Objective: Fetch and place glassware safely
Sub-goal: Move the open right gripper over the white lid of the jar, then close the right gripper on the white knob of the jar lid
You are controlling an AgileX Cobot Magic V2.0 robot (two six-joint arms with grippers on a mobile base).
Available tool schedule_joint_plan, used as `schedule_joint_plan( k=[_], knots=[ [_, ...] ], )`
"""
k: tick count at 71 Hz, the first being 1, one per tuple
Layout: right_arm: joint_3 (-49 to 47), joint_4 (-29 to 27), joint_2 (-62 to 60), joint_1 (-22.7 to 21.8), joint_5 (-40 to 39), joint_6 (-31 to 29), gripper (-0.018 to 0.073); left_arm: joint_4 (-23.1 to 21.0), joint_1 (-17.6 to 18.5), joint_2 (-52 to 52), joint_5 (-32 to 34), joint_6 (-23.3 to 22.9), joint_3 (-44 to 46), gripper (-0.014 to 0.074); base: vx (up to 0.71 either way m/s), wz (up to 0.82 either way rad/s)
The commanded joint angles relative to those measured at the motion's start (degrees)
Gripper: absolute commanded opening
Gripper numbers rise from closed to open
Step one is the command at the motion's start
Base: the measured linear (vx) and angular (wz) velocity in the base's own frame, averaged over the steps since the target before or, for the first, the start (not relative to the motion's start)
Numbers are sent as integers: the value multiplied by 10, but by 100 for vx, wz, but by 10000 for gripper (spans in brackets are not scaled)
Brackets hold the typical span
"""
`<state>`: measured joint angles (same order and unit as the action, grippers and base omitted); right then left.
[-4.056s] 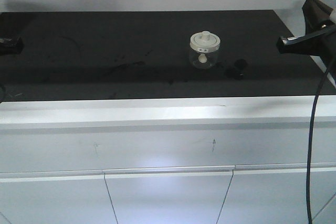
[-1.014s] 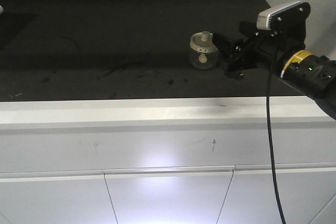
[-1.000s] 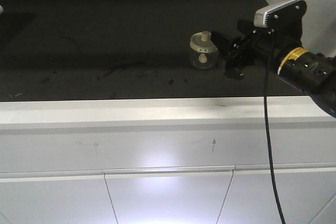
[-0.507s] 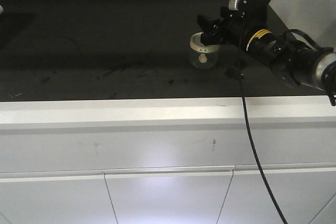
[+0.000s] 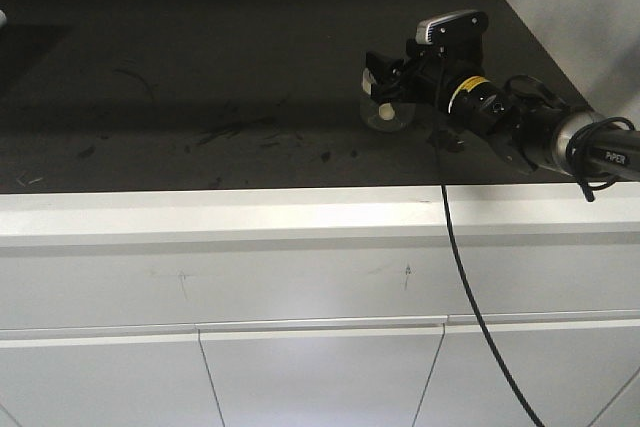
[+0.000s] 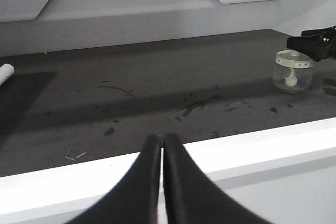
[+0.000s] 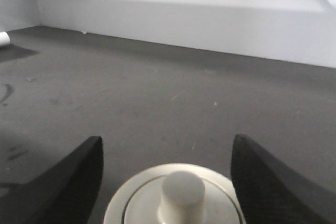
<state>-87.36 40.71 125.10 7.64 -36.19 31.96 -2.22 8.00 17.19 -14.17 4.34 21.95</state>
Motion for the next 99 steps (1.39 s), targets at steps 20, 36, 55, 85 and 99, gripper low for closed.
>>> schedule_joint_plan(
  k=[20, 36, 55, 85, 99],
  knots=[
    [-20, -15, -31, 1, -23, -12, 481, -5, 5, 5, 40, 0, 13, -7, 0, 0],
    [-20, -15, -31, 1, -18, -13, 442, -5, 5, 5, 40, 0, 13, -7, 0, 0],
    [-21, -17, -19, 1, -23, -13, 420, -5, 5, 5, 40, 0, 13, -7, 0, 0],
    [-21, -19, -11, 1, -24, -25, 265, -5, 5, 5, 40, 0, 13, -7, 0, 0],
    [-21, -19, -11, 1, -23, -24, -13, -5, 5, 5, 40, 0, 13, -7, 0, 0]
  ],
)
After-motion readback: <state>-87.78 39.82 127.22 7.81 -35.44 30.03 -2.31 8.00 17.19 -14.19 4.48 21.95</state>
